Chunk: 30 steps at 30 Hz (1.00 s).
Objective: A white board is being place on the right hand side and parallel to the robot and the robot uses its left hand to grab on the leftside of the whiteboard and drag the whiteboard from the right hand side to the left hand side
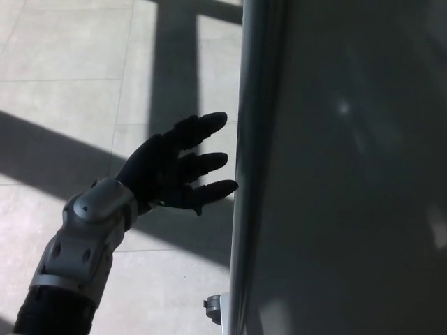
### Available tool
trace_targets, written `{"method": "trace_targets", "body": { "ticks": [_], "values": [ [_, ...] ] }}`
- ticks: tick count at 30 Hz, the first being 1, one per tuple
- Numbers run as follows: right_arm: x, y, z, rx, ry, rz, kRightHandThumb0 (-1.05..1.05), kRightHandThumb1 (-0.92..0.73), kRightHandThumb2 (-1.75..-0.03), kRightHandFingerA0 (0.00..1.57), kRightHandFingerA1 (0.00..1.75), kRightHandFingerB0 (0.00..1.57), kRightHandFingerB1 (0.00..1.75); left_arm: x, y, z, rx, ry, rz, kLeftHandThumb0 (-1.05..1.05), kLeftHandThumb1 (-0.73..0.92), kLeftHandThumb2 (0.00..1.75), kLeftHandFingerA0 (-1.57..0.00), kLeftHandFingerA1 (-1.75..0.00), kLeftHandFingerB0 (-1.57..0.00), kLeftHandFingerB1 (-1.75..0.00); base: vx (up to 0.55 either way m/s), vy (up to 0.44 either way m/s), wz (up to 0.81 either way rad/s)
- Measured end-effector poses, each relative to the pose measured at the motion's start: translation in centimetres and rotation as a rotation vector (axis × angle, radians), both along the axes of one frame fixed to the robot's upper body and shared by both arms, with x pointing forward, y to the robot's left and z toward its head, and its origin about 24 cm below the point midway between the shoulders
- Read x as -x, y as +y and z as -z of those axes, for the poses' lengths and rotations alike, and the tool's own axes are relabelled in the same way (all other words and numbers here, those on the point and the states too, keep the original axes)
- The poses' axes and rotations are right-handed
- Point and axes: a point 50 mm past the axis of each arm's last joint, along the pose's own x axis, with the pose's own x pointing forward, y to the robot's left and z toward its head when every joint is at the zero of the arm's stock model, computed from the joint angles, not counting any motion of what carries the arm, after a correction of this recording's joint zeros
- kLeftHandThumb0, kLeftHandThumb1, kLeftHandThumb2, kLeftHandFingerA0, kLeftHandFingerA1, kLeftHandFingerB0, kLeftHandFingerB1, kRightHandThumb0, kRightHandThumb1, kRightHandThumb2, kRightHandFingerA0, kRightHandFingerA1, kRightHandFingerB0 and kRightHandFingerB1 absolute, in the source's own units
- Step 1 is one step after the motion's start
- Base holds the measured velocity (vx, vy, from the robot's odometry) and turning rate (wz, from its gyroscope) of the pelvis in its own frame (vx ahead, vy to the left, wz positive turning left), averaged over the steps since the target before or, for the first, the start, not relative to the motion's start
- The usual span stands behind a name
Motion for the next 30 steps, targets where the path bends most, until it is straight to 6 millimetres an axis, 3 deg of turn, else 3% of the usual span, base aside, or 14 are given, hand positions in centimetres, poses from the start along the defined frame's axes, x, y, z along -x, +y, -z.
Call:
{"method": "trace_targets", "body": {
  "ticks": [1, 2, 4, 6, 8, 9, 19, 20, 22, 23, 26, 27, 28, 30],
  "values": [
    [0.0, 0.0, 0.0, 0.001, 0.0, -0.001, -0.62, -0.9, -0.66, 0.4, 0.85, 0.0, 0.67, 0.0, -0.2, -0.1, -0.002, -0.001, 0.007, -0.68, 0.47, 0.54, -0.16, -0.3, -0.01, -0.23, 0.0, 0.0, 0.0],
    [0.0, 0.0, 0.0, 0.002, 0.0, -0.001, -0.62, -0.89, -0.66, 0.4, 0.85, 0.01, 0.65, 0.1, -0.3, -0.1, -0.004, 0.0, 0.011, -0.7, 0.4, 0.78, -0.15, -0.43, -0.03, -0.14, 0.0, 0.0, 0.0],
    [0.0, 0.0, 0.0, 0.002, 0.0, 0.0, -0.62, -0.89, -0.66, 0.39, 0.85, 0.01, 0.65, 0.2, -0.9, 0.0, -0.018, -0.001, 0.032, -0.71, 0.47, 0.55, -0.22, -0.33, -0.01, -0.24, 0.0, 0.0, 0.0],
    [0.0, 0.0, 0.0, 0.001, -0.001, -0.001, -0.63, -0.89, -0.66, 0.38, 0.86, 0.0, 0.67, 0.4, -1.7, 0.0, -0.023, -0.004, 0.057, -0.64, 0.39, 0.77, -0.16, -0.44, -0.02, -0.17, 0.0, 0.0, 0.0],
    [0.0, 0.0, 0.0, 0.002, -0.001, -0.001, -0.63, -0.9, -0.66, 0.39, 0.85, 0.01, 0.65, 0.5, -2.2, -0.1, -0.025, -0.006, 0.072, -0.65, 0.38, 0.74, -0.12, -0.41, -0.04, -0.18, 0.0, 0.0, 0.0],
    [0.0, 0.0, 0.0, 0.002, -0.001, -0.001, -0.61, -0.9, -0.66, 0.39, 0.87, 0.0, 0.68, 0.5, -2.5, -0.2, -0.025, -0.004, 0.08, -0.65, 0.44, 0.54, -0.2, -0.33, -0.02, -0.24, 0.0, 0.0, 0.0],
    [-0.2, 0.0, -0.1, 0.001, -0.006, -0.003, -0.6, -0.89, -0.66, 0.39, 0.85, 0.0, 0.68, 0.7, -4.4, -0.3, -0.034, 0.006, 0.118, -0.68, 0.44, 0.55, -0.26, -0.34, -0.03, -0.23, 0.0, 0.0, 0.0],
    [-0.2, 0.0, -0.1, 0.001, -0.006, -0.003, -0.6, -0.89, -0.66, 0.41, 0.86, 0.01, 0.7, 0.7, -4.5, -0.3, -0.035, 0.005, 0.12, -0.59, 0.36, 0.73, -0.29, -0.46, -0.03, -0.21, 0.0, 0.0, 0.0],
    [-0.2, 0.0, -0.1, 0.001, -0.006, -0.002, -0.58, -0.89, -0.66, 0.42, 0.87, 0.02, 0.71, 0.7, -5.0, -0.3, -0.032, 0.003, 0.124, -0.58, 0.44, 0.54, -0.4, -0.37, -0.06, -0.23, 0.0, 0.0, 0.0],
    [-0.2, 0.0, -0.1, 0.001, -0.006, -0.002, -0.58, -0.89, -0.67, 0.42, 0.86, 0.03, 0.68, 0.7, -5.1, -0.4, -0.032, 0.002, 0.124, -0.62, 0.38, 0.7, -0.37, -0.46, -0.07, -0.22, 0.0, 0.0, 0.0],
    [-0.4, 0.1, -0.1, -0.001, -0.009, -0.003, -0.58, -0.89, -0.67, 0.42, 0.86, 0.03, 0.68, 0.7, -5.4, -0.4, -0.028, -0.003, 0.113, -0.62, 0.38, 0.7, -0.37, -0.46, -0.07, -0.22, 0.0, 0.0, 0.0],
    [-0.4, 0.2, -0.1, -0.002, -0.011, -0.003, -0.59, -0.9, -0.66, 0.47, 0.88, 0.03, 0.73, 0.7, -5.5, -0.5, -0.027, -0.004, 0.111, -0.55, 0.42, 0.69, -0.75, -0.56, -0.2, -0.38, 0.0, 0.0, 0.0],
    [-0.5, 0.2, -0.1, -0.003, -0.012, -0.004, -0.59, -0.9, -0.66, 0.5, 0.87, 0.04, 0.73, 0.6, -5.5, -0.4, -0.024, -0.004, 0.105, -0.29, 0.69, 0.61, -1.05, -0.53, -0.54, -0.37, 0.0, 0.0, 0.0],
    [-0.5, 0.2, -0.1, -0.003, -0.014, -0.005, -0.59, -0.9, -0.66, 0.5, 0.87, 0.04, 0.73, 0.5, -5.7, -0.2, -0.004, -0.006, 0.072, -0.29, 0.69, 0.61, -1.05, -0.53, -0.54, -0.37, 0.0, 0.0, 0.0]
  ]
}}
